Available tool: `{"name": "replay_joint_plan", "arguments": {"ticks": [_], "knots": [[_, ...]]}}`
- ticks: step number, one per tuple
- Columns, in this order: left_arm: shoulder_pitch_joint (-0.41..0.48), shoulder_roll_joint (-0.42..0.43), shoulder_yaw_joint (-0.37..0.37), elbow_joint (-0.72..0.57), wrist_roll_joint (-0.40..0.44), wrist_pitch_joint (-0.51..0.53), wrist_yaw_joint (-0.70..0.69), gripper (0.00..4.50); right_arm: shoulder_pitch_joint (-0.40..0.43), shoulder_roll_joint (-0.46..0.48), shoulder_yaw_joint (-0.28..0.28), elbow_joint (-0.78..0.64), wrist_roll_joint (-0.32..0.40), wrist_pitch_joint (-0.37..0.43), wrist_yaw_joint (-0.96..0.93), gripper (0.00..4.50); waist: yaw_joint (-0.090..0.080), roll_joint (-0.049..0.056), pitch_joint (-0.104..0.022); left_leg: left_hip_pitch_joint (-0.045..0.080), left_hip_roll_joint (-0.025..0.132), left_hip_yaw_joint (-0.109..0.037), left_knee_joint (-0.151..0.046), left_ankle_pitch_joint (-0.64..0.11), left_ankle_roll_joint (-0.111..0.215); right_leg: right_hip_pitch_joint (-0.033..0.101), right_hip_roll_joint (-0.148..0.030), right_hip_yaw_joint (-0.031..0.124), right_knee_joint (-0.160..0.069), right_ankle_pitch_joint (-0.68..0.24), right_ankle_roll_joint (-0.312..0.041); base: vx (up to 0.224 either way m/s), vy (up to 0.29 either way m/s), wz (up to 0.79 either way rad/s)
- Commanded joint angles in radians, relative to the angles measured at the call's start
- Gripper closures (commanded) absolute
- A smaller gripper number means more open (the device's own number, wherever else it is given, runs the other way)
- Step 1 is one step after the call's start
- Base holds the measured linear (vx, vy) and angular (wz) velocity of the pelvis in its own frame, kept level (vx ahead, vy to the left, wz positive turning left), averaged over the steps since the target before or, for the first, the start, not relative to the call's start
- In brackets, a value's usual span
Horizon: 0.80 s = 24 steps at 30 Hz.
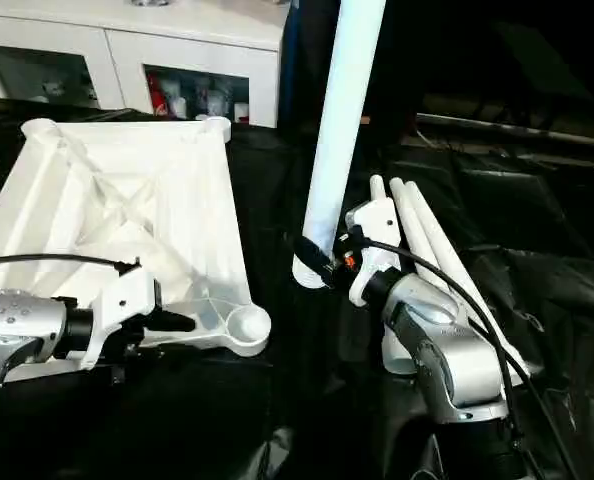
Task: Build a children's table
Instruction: Insert table leg to table base
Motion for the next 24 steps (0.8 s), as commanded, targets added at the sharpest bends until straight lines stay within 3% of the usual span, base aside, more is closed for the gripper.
{"name": "replay_joint_plan", "arguments": {"ticks": [1, 8, 12, 24], "knots": [[-0.007, 0.006, -0.009, -0.007, 0.010, -0.005, 0.004, 2.46, 0.005, -0.004, -0.004, -0.035, 0.009, 0.009, -0.005, 2.56, 0.004, 0.029, -0.058, 0.003, 0.070, -0.023, -0.098, -0.240, -0.032, 0.042, -0.087, 0.057, -0.077, -0.363, -0.153, 0.000, 0.000, 0.00], [-0.002, 0.012, -0.029, 0.030, 0.063, -0.038, 0.017, 2.46, 0.011, 0.000, 0.001, -0.042, 0.008, 0.012, -0.009, 2.56, 0.006, 0.029, -0.061, 0.001, 0.068, -0.020, -0.095, -0.200, -0.027, 0.046, -0.086, 0.057, -0.070, -0.287, -0.172, 0.000, 0.000, 0.00], [0.002, 0.011, -0.016, 0.028, 0.027, -0.019, -0.010, 2.80, 0.013, 0.001, 0.002, -0.044, 0.010, 0.015, -0.009, 2.56, 0.006, 0.031, -0.063, 0.003, 0.069, -0.019, -0.095, -0.193, -0.030, 0.046, -0.086, 0.055, -0.066, -0.254, -0.186, 0.000, 0.000, 0.00], [0.008, 0.011, -0.015, 0.052, 0.037, -0.033, -0.022, 3.61, 0.018, 0.003, 0.003, -0.050, 0.007, 0.019, -0.014, 2.56, 0.006, 0.030, -0.060, 0.003, 0.069, -0.020, -0.096, -0.224, -0.033, 0.046, -0.088, 0.056, -0.072, -0.309, -0.175, 0.000, 0.000, 0.00]]}}
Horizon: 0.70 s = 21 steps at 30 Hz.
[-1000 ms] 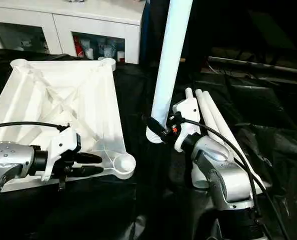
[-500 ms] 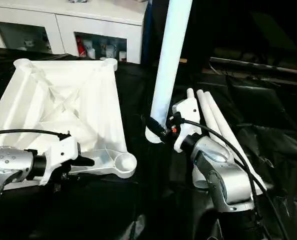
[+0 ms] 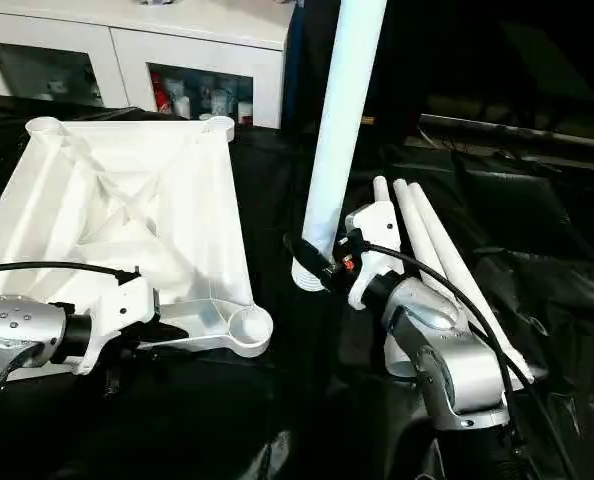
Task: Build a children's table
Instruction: Insert table leg to table base
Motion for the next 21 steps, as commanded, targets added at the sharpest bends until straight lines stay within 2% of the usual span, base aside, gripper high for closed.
{"name": "replay_joint_plan", "arguments": {"ticks": [1, 4, 7, 9, 12, 15, 18, 19, 20, 21], "knots": [[0.003, 0.008, -0.005, 0.014, 0.016, -0.016, -0.004, 3.65, -0.005, 0.001, 0.002, -0.028, 0.006, 0.006, -0.003, 2.56, 0.004, 0.030, -0.060, 0.003, 0.067, -0.020, -0.096, -0.224, -0.031, 0.046, -0.088, 0.058, -0.072, -0.312, -0.172, 0.000, 0.000, 0.00], [0.004, 0.013, -0.013, 0.033, 0.033, -0.037, -0.001, 4.01, -0.005, 0.004, 0.006, -0.025, 0.002, 0.002, -0.004, 2.56, 0.004, 0.032, -0.062, 0.003, 0.068, -0.021, -0.095, -0.211, -0.030, 0.046, -0.087, 0.058, -0.070, -0.289, -0.173, 0.000, 0.000, 0.00], [0.008, 0.015, -0.015, 0.051, 0.044, -0.050, -0.002, 4.10, -0.010, 0.006, 0.007, -0.022, 0.004, 0.003, -0.005, 2.56, 0.004, 0.030, -0.062, 0.003, 0.069, -0.021, -0.096, -0.206, -0.029, 0.047, -0.088, 0.057, -0.068, -0.277, -0.179, 0.000, 0.000, 0.00], [0.011, 0.018, -0.015, 0.058, 0.046, -0.055, -0.005, 4.36, -0.015, 0.007, 0.010, -0.022, 0.006, 0.006, -0.004, 2.56, 0.003, 0.031, -0.062, 0.002, 0.069, -0.020, -0.096, -0.203, -0.030, 0.047, -0.088, 0.057, -0.067, -0.269, -0.182, 0.000, 0.000, 0.00], [0.017, 0.024, -0.011, 0.069, 0.045, -0.067, -0.011, 4.47, -0.029, 0.012, 0.013, -0.014, 0.007, 0.010, -0.003, 2.56, 0.001, 0.026, -0.061, 0.000, 0.068, -0.020, -0.096, -0.204, -0.028, 0.048, -0.089, 0.057, -0.067, -0.275, -0.182, 0.000, 0.000, 0.00], [0.019, 0.018, -0.006, 0.096, 0.053, -0.087, -0.008, 4.47, -0.062, 0.021, 0.021, 0.008, 0.017, 0.022, 0.012, 2.56, -0.003, 0.029, -0.061, 0.002, 0.068, -0.021, -0.096, -0.205, -0.029, 0.047, -0.089, 0.057, -0.067, -0.288, -0.180, 0.000, 0.000, 0.00], [0.021, -0.002, 0.003, 0.130, 0.058, -0.112, 0.010, 4.47, -0.081, 0.037, 0.035, 0.032, 0.031, 0.037, 0.025, 2.56, -0.005, 0.020, -0.060, 0.002, 0.068, -0.020, -0.095, -0.220, -0.026, 0.045, -0.091, 0.059, -0.071, -0.323, -0.175, 0.000, 0.000, 0.00], [0.020, -0.011, 0.006, 0.142, 0.059, -0.122, 0.018, 4.47, -0.091, 0.043, 0.044, 0.040, 0.038, 0.046, 0.034, 2.56, -0.004, 0.024, -0.058, 0.005, 0.069, -0.020, -0.096, -0.234, -0.027, 0.041, -0.091, 0.058, -0.074, -0.353, -0.169, 0.000, 0.000, 0.00], [0.017, -0.019, 0.007, 0.153, 0.062, -0.135, 0.026, 4.47, -0.101, 0.049, 0.050, 0.047, 0.046, 0.055, 0.044, 2.56, -0.003, 0.023, -0.058, 0.005, 0.070, -0.020, -0.096, -0.238, -0.028, 0.040, -0.091, 0.059, -0.076, -0.360, -0.167, 0.000, 0.000, 0.00], [0.000, -0.033, 0.001, 0.173, 0.073, -0.135, 0.041, 4.47, -0.124, 0.061, 0.051, 0.062, 0.076, 0.089, 0.063, 2.56, -0.006, 0.009, -0.058, 0.005, 0.069, -0.018, -0.096, -0.239, -0.024, 0.041, -0.091, 0.058, -0.077, -0.371, -0.164, 0.000, 0.000, 0.00]]}}
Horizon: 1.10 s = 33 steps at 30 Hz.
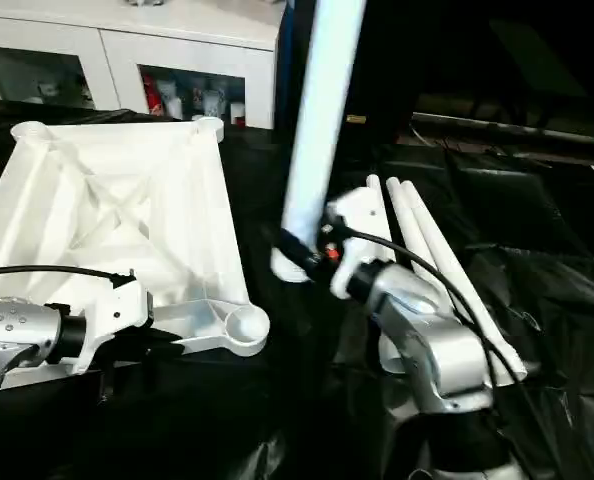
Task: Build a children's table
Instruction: Insert table leg to table base
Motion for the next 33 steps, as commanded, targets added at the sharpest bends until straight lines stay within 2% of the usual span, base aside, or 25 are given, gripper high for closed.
{"name": "replay_joint_plan", "arguments": {"ticks": [1, 2, 3, 4, 5, 6, 7, 10, 11, 12, 13, 14, 15, 16, 18, 20, 21, 22, 23, 27, 29, 30, 31, 32, 33], "knots": [[-0.011, -0.020, -0.007, 0.067, 0.042, 0.006, 0.054, 4.47, -0.038, 0.007, 0.000, 0.026, 0.042, 0.039, 0.029, 2.56, 0.006, 0.017, -0.055, 0.005, 0.068, -0.021, -0.095, -0.244, -0.024, 0.037, -0.095, 0.059, -0.081, -0.408, -0.157, 0.000, 0.000, 0.00], [-0.021, -0.026, -0.011, 0.077, 0.049, -0.002, 0.059, 4.49, -0.047, 0.010, -0.002, 0.036, 0.052, 0.045, 0.039, 2.57, 0.007, 0.017, -0.055, 0.005, 0.069, -0.022, -0.096, -0.249, -0.026, 0.037, -0.096, 0.058, -0.082, -0.418, -0.152, 0.000, 0.000, 0.00], [-0.032, -0.034, -0.016, 0.087, 0.052, -0.003, 0.061, 4.50, -0.057, 0.010, -0.002, 0.054, 0.058, 0.052, 0.049, 2.57, 0.011, 0.022, -0.056, 0.007, 0.069, -0.023, -0.096, -0.250, -0.030, 0.036, -0.097, 0.059, -0.083, -0.425, -0.145, 0.000, 0.000, 0.00], [-0.045, -0.043, -0.020, 0.094, 0.052, -0.008, 0.062, 4.50, -0.070, 0.005, 0.006, 0.074, 0.048, 0.045, 0.062, 2.57, 0.009, 0.020, -0.056, 0.005, 0.069, -0.023, -0.097, -0.251, -0.031, 0.037, -0.096, 0.058, -0.082, -0.425, -0.144, 0.000, 0.000, 0.00], [-0.057, -0.054, -0.019, 0.101, 0.047, -0.007, 0.061, 4.50, -0.081, -0.001, 0.013, 0.089, 0.039, 0.043, 0.071, 2.57, 0.007, 0.025, -0.055, 0.005, 0.069, -0.023, -0.097, -0.261, -0.039, 0.036, -0.095, 0.058, -0.085, -0.431, -0.140, 0.000, 0.000, 0.00], [-0.075, -0.065, -0.019, 0.105, 0.040, 0.007, 0.060, 4.50, -0.092, -0.007, 0.016, 0.099, 0.029, 0.044, 0.074, 2.57, 0.006, 0.020, -0.055, 0.006, 0.068, -0.022, -0.096, -0.265, -0.039, 0.036, -0.095, 0.057, -0.086, -0.441, -0.138, 0.000, 0.000, 0.00], [-0.076, -0.066, -0.019, 0.105, 0.040, 0.007, 0.060, 4.50, -0.093, -0.008, 0.016, 0.099, 0.029, 0.045, 0.074, 2.57, 0.009, 0.021, -0.056, 0.008, 0.067, -0.022, -0.094, -0.262, -0.041, 0.036, -0.096, 0.057, -0.087, -0.456, -0.133, 0.000, 0.000, 0.00], [-0.156, -0.098, -0.037, 0.132, 0.056, 0.038, 0.049, 4.50, -0.119, -0.031, -0.008, 0.095, 0.058, 0.098, 0.086, 2.57, 0.012, 0.021, -0.059, 0.006, 0.066, -0.019, -0.094, -0.228, -0.037, 0.038, -0.093, 0.057, -0.086, -0.418, -0.132, 0.000, 0.000, 0.00], [-0.177, -0.103, -0.043, 0.146, 0.058, 0.040, 0.033, 4.50, -0.116, -0.037, -0.005, 0.096, 0.059, 0.103, 0.093, 2.57, 0.013, 0.029, -0.063, 0.009, 0.067, -0.018, -0.091, -0.208, -0.038, 0.039, -0.094, 0.058, -0.082, -0.381, -0.142, 0.000, 0.000, 0.00], [-0.188, -0.108, -0.047, 0.152, 0.059, 0.044, 0.027, 4.50, -0.115, -0.043, -0.004, 0.100, 0.059, 0.101, 0.101, 2.57, 0.014, 0.026, -0.063, 0.008, 0.066, -0.016, -0.091, -0.203, -0.035, 0.039, -0.092, 0.056, -0.083, -0.368, -0.143, 0.000, 0.000, 0.00], [-0.202, -0.117, -0.049, 0.170, 0.052, 0.041, 0.014, 4.50, -0.108, -0.053, 0.016, 0.108, 0.036, 0.088, 0.106, 2.57, 0.014, 0.030, -0.064, 0.004, 0.067, -0.016, -0.091, -0.199, -0.036, 0.043, -0.093, 0.054, -0.080, -0.341, -0.154, 0.000, 0.000, 0.00], [-0.206, -0.121, -0.050, 0.178, 0.050, 0.039, 0.011, 4.50, -0.106, -0.057, 0.022, 0.112, 0.027, 0.082, 0.108, 2.57, 0.015, 0.026, -0.066, 0.000, 0.068, -0.016, -0.090, -0.185, -0.037, 0.048, -0.093, 0.052, -0.077, -0.320, -0.157, 0.000, 0.000, 0.00], [-0.210, -0.129, -0.052, 0.193, 0.053, 0.035, 0.016, 4.50, -0.098, -0.055, 0.030, 0.124, 0.013, 0.072, 0.103, 2.57, 0.016, 0.029, -0.067, 0.000, 0.068, -0.017, -0.090, -0.180, -0.038, 0.048, -0.094, 0.052, -0.075, -0.310, -0.161, 0.000, 0.000, 0.00], [-0.208, -0.125, -0.061, 0.197, 0.069, 0.019, 0.017, 4.50, -0.092, -0.047, 0.026, 0.132, 0.015, 0.069, 0.095, 2.57, 0.016, 0.025, -0.068, -0.001, 0.069, -0.015, -0.089, -0.168, -0.038, 0.050, -0.095, 0.051, -0.075, -0.286, -0.173, 0.000, 0.000, 0.00], [-0.207, -0.123, -0.064, 0.196, 0.073, 0.014, 0.017, 4.50, -0.089, -0.045, 0.023, 0.132, 0.020, 0.071, 0.093, 2.57, 0.017, 0.026, -0.070, -0.003, 0.071, -0.016, -0.088, -0.153, -0.036, 0.052, -0.094, 0.050, -0.069, -0.256, -0.182, 0.000, 0.000, 0.00], [-0.208, -0.119, -0.063, 0.193, 0.072, 0.005, 0.012, 4.50, -0.091, -0.035, 0.015, 0.145, 0.026, 0.058, 0.088, 2.57, 0.014, 0.003, -0.069, -0.005, 0.072, -0.012, -0.088, -0.135, -0.025, 0.053, -0.094, 0.047, -0.069, -0.252, -0.185, 0.000, 0.000, 0.00], [-0.210, -0.117, -0.064, 0.194, 0.075, -0.003, 0.009, 4.50, -0.093, -0.031, 0.011, 0.152, 0.027, 0.054, 0.087, 2.57, 0.018, 0.013, -0.067, -0.002, 0.072, -0.013, -0.088, -0.137, -0.023, 0.050, -0.097, 0.048, -0.068, -0.277, -0.183, 0.000, 0.000, 0.00], [-0.211, -0.116, -0.060, 0.196, 0.076, -0.008, 0.012, 4.50, -0.095, -0.023, 0.009, 0.170, 0.022, 0.036, 0.087, 2.57, 0.016, 0.015, -0.066, -0.002, 0.073, -0.013, -0.089, -0.144, -0.024, 0.048, -0.096, 0.048, -0.072, -0.291, -0.179, 0.000, 0.000, 0.00], [-0.205, -0.115, -0.049, 0.204, 0.069, -0.021, 0.010, 4.50, -0.108, 0.009, -0.005, 0.228, 0.024, 0.001, 0.082, 2.57, 0.015, 0.012, -0.066, 0.000, 0.074, -0.012, -0.089, -0.161, -0.026, 0.045, -0.098, 0.047, -0.075, -0.320, -0.173, 0.000, 0.000, 0.00], [-0.200, -0.116, -0.044, 0.208, 0.066, -0.017, 0.008, 4.50, -0.118, 0.027, -0.011, 0.267, 0.022, -0.018, 0.073, 2.57, 0.009, 0.014, -0.064, 0.001, 0.075, -0.013, -0.091, -0.190, -0.037, 0.044, -0.097, 0.048, -0.079, -0.356, -0.165, 0.000, 0.000, 0.00], [-0.199, -0.118, -0.051, 0.213, 0.078, -0.017, 0.012, 4.50, -0.122, 0.033, -0.003, 0.296, 0.009, -0.033, 0.071, 2.57, 0.011, 0.012, -0.063, 0.001, 0.074, -0.012, -0.092, -0.192, -0.038, 0.044, -0.098, 0.048, -0.080, -0.365, -0.162, 0.000, 0.000, 0.00], [-0.200, -0.119, -0.055, 0.216, 0.083, -0.019, 0.013, 4.50, -0.123, 0.035, 0.003, 0.311, 0.000, -0.041, 0.070, 2.57, 0.012, 0.005, -0.063, -0.002, 0.074, -0.013, -0.093, -0.182, -0.035, 0.046, -0.099, 0.048, -0.078, -0.368, -0.158, 0.000, 0.000, 0.00], [-0.203, -0.121, -0.059, 0.217, 0.087, -0.018, 0.013, 4.50, -0.125, 0.036, 0.009, 0.327, -0.009, -0.048, 0.069, 2.57, 0.013, 0.004, -0.063, -0.001, 0.074, -0.012, -0.092, -0.176, -0.034, 0.045, -0.100, 0.048, -0.079, -0.376, -0.155, 0.000, 0.000, 0.00], [-0.207, -0.123, -0.055, 0.216, 0.084, -0.014, 0.012, 4.50, -0.121, 0.037, 0.018, 0.335, -0.014, -0.054, 0.078, 2.57, 0.014, 0.008, -0.063, 0.000, 0.074, -0.012, -0.092, -0.176, -0.034, 0.044, -0.100, 0.048, -0.079, -0.375, -0.155, 0.000, 0.000, 0.00], [-0.207, -0.123, -0.055, 0.216, 0.084, -0.014, 0.012, 4.50, -0.121, 0.037, 0.018, 0.335, -0.014, -0.054, 0.078, 2.57, 0.013, 0.008, -0.063, 0.000, 0.075, -0.012, -0.093, -0.175, -0.034, 0.043, -0.099, 0.048, -0.079, -0.370, -0.156, 0.000, 0.000, 0.00]]}}
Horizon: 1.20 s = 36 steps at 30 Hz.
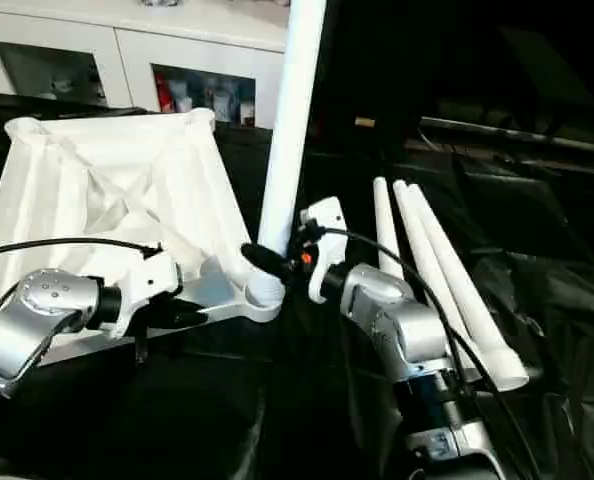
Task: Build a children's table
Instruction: Insert table leg to table base
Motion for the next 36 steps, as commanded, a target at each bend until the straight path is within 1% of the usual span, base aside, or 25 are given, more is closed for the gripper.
{"name": "replay_joint_plan", "arguments": {"ticks": [1, 4, 8, 9, 10, 12, 13, 18, 20, 23, 24, 25, 27, 28, 29, 31, 32, 33, 34, 35, 36], "knots": [[-0.021, 0.002, 0.004, 0.015, 0.020, -0.005, 0.002, 4.50, -0.011, -0.005, 0.012, 0.008, -0.024, -0.036, 0.007, 2.57, 0.006, 0.027, -0.062, 0.002, 0.061, -0.017, -0.093, -0.184, -0.027, 0.045, -0.100, 0.061, -0.076, -0.362, -0.153, 0.000, 0.000, 0.00], [-0.030, 0.006, 0.002, 0.024, 0.024, -0.017, -0.008, 4.50, -0.004, -0.005, 0.024, 0.018, -0.035, -0.053, 0.016, 2.57, 0.004, 0.020, -0.062, 0.002, 0.060, -0.016, -0.093, -0.202, -0.031, 0.046, -0.098, 0.061, -0.079, -0.360, -0.153, 0.000, 0.000, 0.00], [-0.033, 0.006, -0.001, 0.027, 0.026, -0.022, -0.011, 4.50, -0.006, 0.000, 0.019, 0.035, -0.037, -0.066, 0.020, 2.57, 0.005, 0.022, -0.062, 0.003, 0.062, -0.017, -0.094, -0.204, -0.030, 0.045, -0.099, 0.061, -0.078, -0.356, -0.157, 0.000, 0.000, 0.00], [-0.038, 0.002, 0.001, 0.027, 0.024, -0.019, -0.011, 4.50, -0.005, 0.004, 0.015, 0.051, -0.036, -0.074, 0.025, 2.57, 0.006, 0.031, -0.062, 0.004, 0.062, -0.017, -0.094, -0.209, -0.032, 0.044, -0.100, 0.061, -0.077, -0.353, -0.161, 0.000, 0.000, 0.00], [-0.041, -0.001, 0.001, 0.027, 0.023, -0.018, -0.011, 4.50, -0.004, 0.007, 0.012, 0.059, -0.036, -0.078, 0.027, 2.57, 0.004, 0.026, -0.062, 0.003, 0.062, -0.017, -0.094, -0.216, -0.033, 0.045, -0.099, 0.061, -0.079, -0.354, -0.162, 0.000, 0.000, 0.00], [-0.044, -0.004, 0.002, 0.027, 0.021, -0.017, -0.011, 4.50, -0.004, 0.011, 0.009, 0.078, -0.036, -0.087, 0.030, 2.57, 0.003, 0.025, -0.062, 0.004, 0.062, -0.017, -0.094, -0.222, -0.033, 0.044, -0.099, 0.061, -0.079, -0.356, -0.166, 0.000, 0.000, 0.00], [-0.045, -0.007, 0.002, 0.028, 0.020, -0.017, -0.012, 4.50, -0.003, 0.016, 0.002, 0.102, -0.034, -0.097, 0.033, 2.57, 0.004, 0.029, -0.062, 0.005, 0.062, -0.017, -0.093, -0.229, -0.035, 0.043, -0.099, 0.061, -0.080, -0.355, -0.169, 0.000, 0.000, 0.00], [-0.044, -0.009, 0.004, 0.029, 0.019, -0.018, -0.013, 4.50, -0.002, 0.020, -0.003, 0.136, -0.036, -0.118, 0.041, 2.57, 0.007, 0.030, -0.063, 0.005, 0.064, -0.017, -0.095, -0.226, -0.037, 0.046, -0.099, 0.061, -0.077, -0.337, -0.175, 0.000, 0.000, 0.00], [-0.043, -0.011, 0.006, 0.027, 0.018, -0.016, -0.012, 4.50, -0.004, 0.024, -0.005, 0.155, -0.037, -0.131, 0.044, 2.57, 0.009, 0.028, -0.064, 0.005, 0.064, -0.016, -0.094, -0.216, -0.035, 0.047, -0.099, 0.062, -0.076, -0.323, -0.178, 0.000, 0.000, 0.00], [-0.039, -0.012, 0.010, 0.018, 0.018, -0.012, -0.008, 4.50, -0.005, 0.040, -0.016, 0.188, -0.034, -0.156, 0.043, 2.57, 0.012, 0.030, -0.064, 0.005, 0.065, -0.016, -0.094, -0.212, -0.035, 0.046, -0.100, 0.061, -0.074, -0.313, -0.185, 0.000, 0.000, 0.00], [-0.039, -0.012, 0.010, 0.018, 0.018, -0.012, -0.008, 4.50, -0.005, 0.040, -0.016, 0.188, -0.034, -0.156, 0.043, 2.57, 0.012, 0.028, -0.064, 0.005, 0.065, -0.016, -0.095, -0.213, -0.035, 0.046, -0.100, 0.061, -0.073, -0.310, -0.187, 0.000, 0.000, 0.00], [-0.039, -0.013, 0.011, 0.017, 0.017, -0.011, -0.006, 4.50, -0.004, 0.043, -0.018, 0.194, -0.034, -0.162, 0.042, 2.57, 0.012, 0.029, -0.062, 0.005, 0.065, -0.016, -0.096, -0.221, -0.036, 0.046, -0.099, 0.061, -0.074, -0.314, -0.187, 0.000, 0.000, 0.00], [-0.039, -0.015, 0.012, 0.017, 0.018, -0.011, -0.005, 4.50, -0.002, 0.046, -0.019, 0.202, -0.036, -0.175, 0.043, 2.57, 0.013, 0.028, -0.063, 0.007, 0.065, -0.016, -0.096, -0.229, -0.037, 0.045, -0.100, 0.061, -0.075, -0.327, -0.185, 0.000, 0.000, 0.00], [-0.039, -0.016, 0.014, 0.014, 0.017, -0.009, -0.004, 4.50, 0.004, 0.051, -0.024, 0.213, -0.037, -0.193, 0.044, 2.57, 0.014, 0.030, -0.062, 0.007, 0.065, -0.016, -0.096, -0.239, -0.038, 0.044, -0.101, 0.061, -0.077, -0.342, -0.182, 0.000, 0.000, 0.00], [-0.039, -0.016, 0.014, 0.014, 0.017, -0.009, -0.004, 4.50, 0.004, 0.051, -0.024, 0.213, -0.037, -0.193, 0.044, 2.57, 0.014, 0.029, -0.062, 0.007, 0.065, -0.016, -0.097, -0.242, -0.038, 0.045, -0.101, 0.061, -0.078, -0.354, -0.178, 0.000, 0.000, 0.00], [-0.038, -0.018, 0.017, 0.010, 0.017, -0.006, -0.002, 4.50, 0.022, 0.059, -0.039, 0.229, -0.033, -0.228, 0.045, 2.57, 0.016, 0.031, -0.061, 0.007, 0.064, -0.016, -0.096, -0.246, -0.038, 0.043, -0.102, 0.062, -0.080, -0.365, -0.173, 0.000, 0.000, 0.00], [-0.038, -0.018, 0.018, 0.009, 0.016, -0.005, -0.002, 4.50, 0.041, 0.061, -0.050, 0.240, -0.033, -0.265, 0.049, 2.57, 0.018, 0.038, -0.062, 0.008, 0.065, -0.017, -0.096, -0.252, -0.039, 0.042, -0.103, 0.062, -0.081, -0.368, -0.172, 0.000, 0.000, 0.00], [-0.038, -0.018, 0.018, 0.008, 0.016, -0.005, -0.002, 4.50, 0.049, 0.061, -0.051, 0.242, -0.036, -0.279, 0.051, 2.57, 0.019, 0.033, -0.062, 0.007, 0.066, -0.017, -0.097, -0.253, -0.038, 0.043, -0.103, 0.062, -0.082, -0.361, -0.172, 0.000, 0.000, 0.00], [-0.039, -0.019, 0.018, 0.009, 0.016, -0.005, -0.003, 4.50, 0.049, 0.061, -0.051, 0.242, -0.037, -0.281, 0.051, 2.57, 0.020, 0.034, -0.063, 0.008, 0.067, -0.017, -0.097, -0.251, -0.038, 0.044, -0.102, 0.061, -0.080, -0.353, -0.174, 0.000, 0.000, 0.00], [-0.040, -0.019, 0.017, 0.010, 0.017, -0.007, -0.002, 4.50, 0.064, 0.058, -0.048, 0.249, -0.051, -0.320, 0.052, 2.57, 0.020, 0.037, -0.063, 0.007, 0.067, -0.017, -0.098, -0.250, -0.038, 0.043, -0.100, 0.061, -0.078, -0.338, -0.180, 0.000, 0.000, 0.00], [-0.040, -0.020, 0.017, 0.010, 0.017, -0.006, -0.002, 4.50, 0.072, 0.056, -0.046, 0.251, -0.057, -0.336, 0.052, 2.57, 0.020, 0.037, -0.062, 0.008, 0.067, -0.016, -0.098, -0.252, -0.038, 0.042, -0.100, 0.061, -0.079, -0.334, -0.181, 0.000, 0.000, 0.00]]}}
